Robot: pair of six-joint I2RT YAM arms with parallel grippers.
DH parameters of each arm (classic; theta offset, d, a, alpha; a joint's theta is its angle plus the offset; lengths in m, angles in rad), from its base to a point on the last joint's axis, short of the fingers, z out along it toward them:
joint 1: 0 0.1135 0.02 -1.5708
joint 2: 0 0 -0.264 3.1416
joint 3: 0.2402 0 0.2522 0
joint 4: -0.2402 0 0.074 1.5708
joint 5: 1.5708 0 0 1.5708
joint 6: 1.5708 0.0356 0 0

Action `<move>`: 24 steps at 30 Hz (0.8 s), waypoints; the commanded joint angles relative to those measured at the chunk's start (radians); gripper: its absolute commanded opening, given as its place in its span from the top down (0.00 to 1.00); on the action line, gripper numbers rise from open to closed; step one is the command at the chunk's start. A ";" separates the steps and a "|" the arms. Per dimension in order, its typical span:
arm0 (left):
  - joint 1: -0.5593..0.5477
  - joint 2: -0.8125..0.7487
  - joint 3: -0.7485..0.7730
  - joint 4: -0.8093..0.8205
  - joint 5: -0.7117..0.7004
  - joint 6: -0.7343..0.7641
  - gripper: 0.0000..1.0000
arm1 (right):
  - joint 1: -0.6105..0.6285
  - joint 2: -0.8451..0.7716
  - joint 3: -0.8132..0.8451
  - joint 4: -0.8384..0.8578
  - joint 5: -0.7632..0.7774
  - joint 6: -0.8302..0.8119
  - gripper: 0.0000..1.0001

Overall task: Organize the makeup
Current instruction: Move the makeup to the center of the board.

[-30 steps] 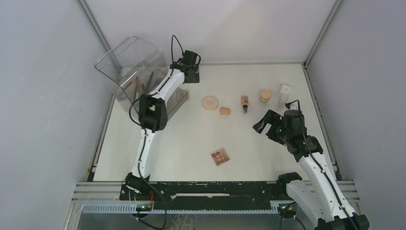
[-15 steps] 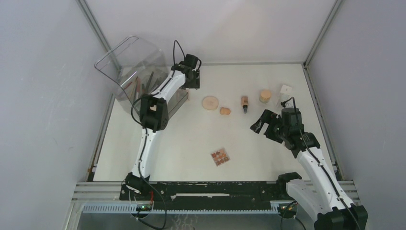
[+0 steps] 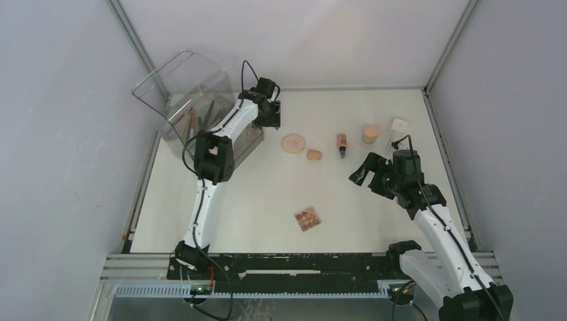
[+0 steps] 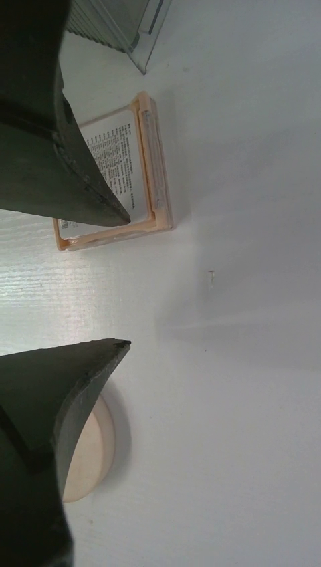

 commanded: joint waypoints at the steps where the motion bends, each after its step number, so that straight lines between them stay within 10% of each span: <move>1: 0.001 -0.028 -0.051 -0.046 0.087 -0.008 0.33 | -0.005 0.000 0.023 0.042 -0.008 0.001 0.00; 13: -0.027 -0.166 0.050 0.038 0.048 0.077 0.29 | 0.020 0.054 0.025 0.183 -0.072 0.069 0.03; 24: -0.051 -0.426 0.051 0.038 0.104 0.102 0.28 | 0.179 0.423 0.125 0.561 -0.215 0.140 0.51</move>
